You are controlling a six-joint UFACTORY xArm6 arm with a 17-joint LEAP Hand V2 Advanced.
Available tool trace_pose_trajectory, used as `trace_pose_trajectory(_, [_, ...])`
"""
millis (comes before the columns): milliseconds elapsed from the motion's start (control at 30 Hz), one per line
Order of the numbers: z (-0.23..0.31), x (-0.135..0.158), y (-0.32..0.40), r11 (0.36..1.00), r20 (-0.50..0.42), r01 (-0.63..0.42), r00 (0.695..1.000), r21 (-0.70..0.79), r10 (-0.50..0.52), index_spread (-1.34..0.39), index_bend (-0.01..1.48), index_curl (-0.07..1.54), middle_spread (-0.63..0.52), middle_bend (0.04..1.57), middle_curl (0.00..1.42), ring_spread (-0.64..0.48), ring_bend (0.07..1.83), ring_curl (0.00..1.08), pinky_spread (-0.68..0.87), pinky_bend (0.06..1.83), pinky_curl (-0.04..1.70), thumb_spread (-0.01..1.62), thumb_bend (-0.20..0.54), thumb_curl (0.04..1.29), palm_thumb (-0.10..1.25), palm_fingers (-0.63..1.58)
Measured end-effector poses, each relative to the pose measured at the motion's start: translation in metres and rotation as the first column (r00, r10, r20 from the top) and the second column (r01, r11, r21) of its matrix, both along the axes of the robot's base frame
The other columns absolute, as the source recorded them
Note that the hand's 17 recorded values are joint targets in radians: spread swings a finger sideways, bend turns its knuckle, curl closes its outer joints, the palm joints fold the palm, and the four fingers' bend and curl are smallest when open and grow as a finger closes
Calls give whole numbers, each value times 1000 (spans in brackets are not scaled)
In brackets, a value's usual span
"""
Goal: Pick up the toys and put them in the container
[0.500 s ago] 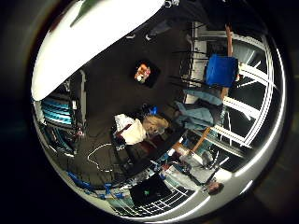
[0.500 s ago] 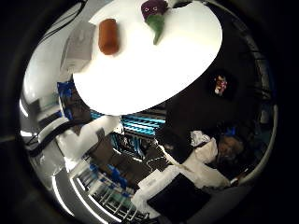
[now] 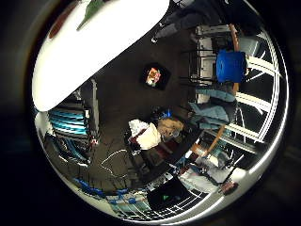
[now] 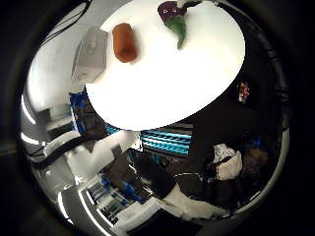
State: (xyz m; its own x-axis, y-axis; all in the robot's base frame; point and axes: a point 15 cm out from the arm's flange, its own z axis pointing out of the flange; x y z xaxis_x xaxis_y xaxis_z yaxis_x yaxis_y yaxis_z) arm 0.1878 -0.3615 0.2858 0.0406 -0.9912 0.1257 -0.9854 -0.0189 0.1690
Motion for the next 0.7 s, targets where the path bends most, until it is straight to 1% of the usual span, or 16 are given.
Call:
trace_pose_trajectory(100, [9, -6, -5, 1000, 8, 31, 999, -3, -31, -360, 166, 298, 58, 188, 302, 211, 276, 259, 435, 411, 310, 1127, -25, 221, 260, 164])
trace_pose_trajectory(333, [30, 5, -6, 997, 58, 75, 995, 33, -76, -348, 160, 293, 67, 192, 307, 214, 295, 260, 440, 432, 307, 1111, -22, 226, 241, 166])
trace_pose_trajectory(433, [41, 11, -10, 993, 74, 116, 990, 36, -118, -337, 157, 287, 78, 193, 311, 222, 301, 261, 447, 447, 307, 1110, -21, 226, 239, 160])
trace_pose_trajectory(567, [62, 25, -17, 987, 103, 163, 981, 16, -164, -321, 153, 277, 94, 192, 314, 224, 317, 264, 446, 472, 308, 1108, -22, 229, 230, 146])
trace_pose_trajectory(700, [79, 44, -12, 984, 132, 176, 975, 15, -177, -318, 154, 270, 108, 196, 317, 225, 331, 265, 450, 488, 306, 1107, -21, 234, 227, 137])
